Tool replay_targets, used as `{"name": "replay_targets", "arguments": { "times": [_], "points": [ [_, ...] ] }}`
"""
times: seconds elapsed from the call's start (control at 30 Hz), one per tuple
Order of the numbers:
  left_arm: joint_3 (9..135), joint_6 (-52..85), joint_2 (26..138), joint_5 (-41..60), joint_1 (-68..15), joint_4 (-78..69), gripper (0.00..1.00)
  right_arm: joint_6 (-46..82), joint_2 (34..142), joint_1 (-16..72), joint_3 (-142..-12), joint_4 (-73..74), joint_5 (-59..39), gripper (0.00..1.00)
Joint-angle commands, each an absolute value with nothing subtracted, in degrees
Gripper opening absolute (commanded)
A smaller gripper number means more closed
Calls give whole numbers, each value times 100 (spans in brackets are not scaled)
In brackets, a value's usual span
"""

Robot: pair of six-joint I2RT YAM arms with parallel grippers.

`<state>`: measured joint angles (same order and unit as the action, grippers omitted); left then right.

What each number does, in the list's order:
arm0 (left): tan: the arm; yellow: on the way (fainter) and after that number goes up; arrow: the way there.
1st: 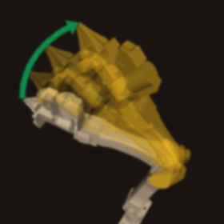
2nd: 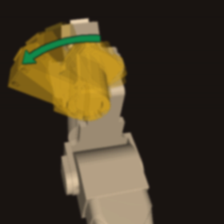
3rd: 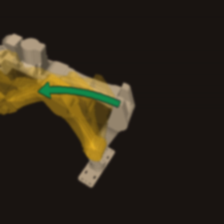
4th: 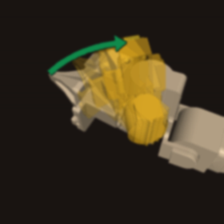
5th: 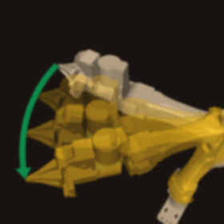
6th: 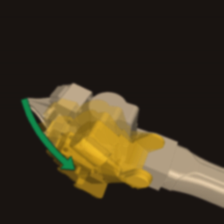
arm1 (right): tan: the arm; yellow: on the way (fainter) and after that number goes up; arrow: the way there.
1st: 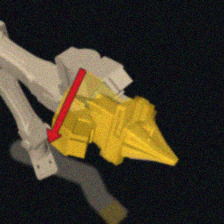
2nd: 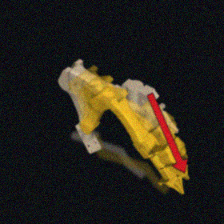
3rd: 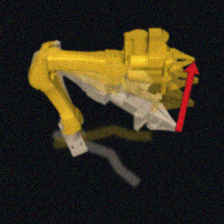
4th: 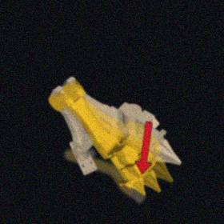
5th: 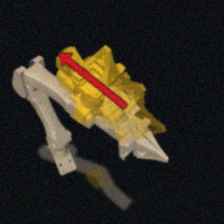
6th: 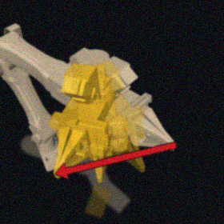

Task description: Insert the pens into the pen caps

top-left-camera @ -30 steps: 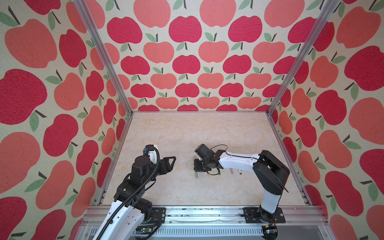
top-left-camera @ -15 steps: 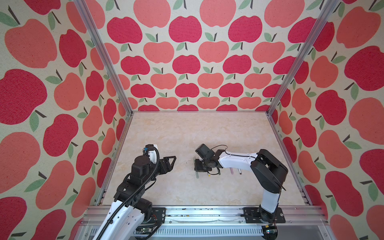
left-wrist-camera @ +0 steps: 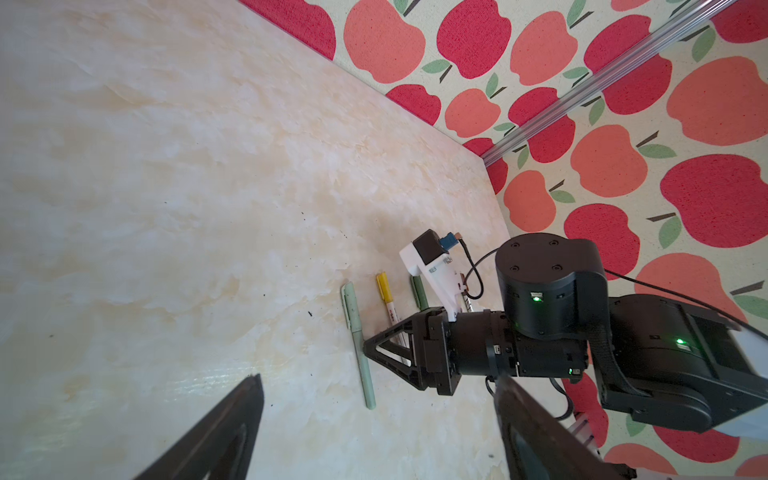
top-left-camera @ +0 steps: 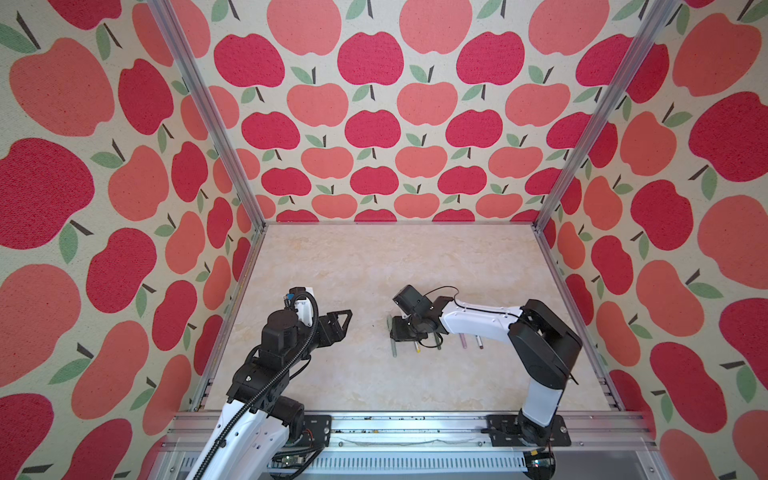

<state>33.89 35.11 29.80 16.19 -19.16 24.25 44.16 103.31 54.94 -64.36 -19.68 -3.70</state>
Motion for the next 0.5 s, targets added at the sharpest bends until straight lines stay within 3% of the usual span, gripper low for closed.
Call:
{"name": "replay_targets", "arguments": {
  "times": [0.0, 0.23, 0.47],
  "points": [
    [3854, 2974, 3179, 1372, -1751, 2328, 93, 3898, 9683, 5393, -6840, -2332, 27, 43],
    [4285, 2231, 3809, 1033, -841, 1558, 99, 2628, 8228, 4631, -7100, -2350, 861, 49],
    [4165, 2229, 5073, 442, 503, 988, 99, 1875, 6449, 2216, -5382, -1112, 1036, 51]
  ]
}}
